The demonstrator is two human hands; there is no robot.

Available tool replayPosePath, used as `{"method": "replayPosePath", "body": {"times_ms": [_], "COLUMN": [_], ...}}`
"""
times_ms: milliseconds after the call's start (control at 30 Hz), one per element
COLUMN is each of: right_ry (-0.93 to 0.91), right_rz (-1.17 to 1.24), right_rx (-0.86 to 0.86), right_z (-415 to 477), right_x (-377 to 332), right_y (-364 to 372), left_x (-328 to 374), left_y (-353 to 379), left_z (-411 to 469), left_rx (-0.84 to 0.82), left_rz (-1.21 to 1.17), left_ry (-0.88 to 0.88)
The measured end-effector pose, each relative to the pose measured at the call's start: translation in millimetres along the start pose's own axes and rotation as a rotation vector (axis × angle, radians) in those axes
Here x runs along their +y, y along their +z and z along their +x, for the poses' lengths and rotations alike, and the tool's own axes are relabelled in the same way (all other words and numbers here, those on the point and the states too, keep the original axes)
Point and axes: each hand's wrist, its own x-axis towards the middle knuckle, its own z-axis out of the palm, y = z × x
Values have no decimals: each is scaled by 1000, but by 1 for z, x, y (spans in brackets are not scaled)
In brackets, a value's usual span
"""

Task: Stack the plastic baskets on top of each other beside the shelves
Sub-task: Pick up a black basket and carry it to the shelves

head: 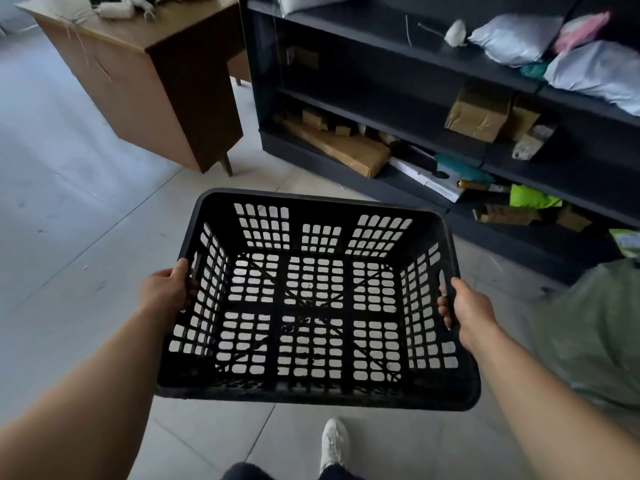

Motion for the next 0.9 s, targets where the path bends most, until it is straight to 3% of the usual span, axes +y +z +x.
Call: {"method": "replayPosePath", "body": {"times_ms": [467,900], "right_ry": [62,185], "right_rz": [41,114], "right_rx": [23,123], "right_z": [146,271], "right_x": [-145,-210], "right_y": [167,293], "left_x": [142,241], "left_y": [76,173], "left_z": [228,430], "left_rx": [-79,-181], "left_rz": [11,113], "left_ry": [-50,-69]}}
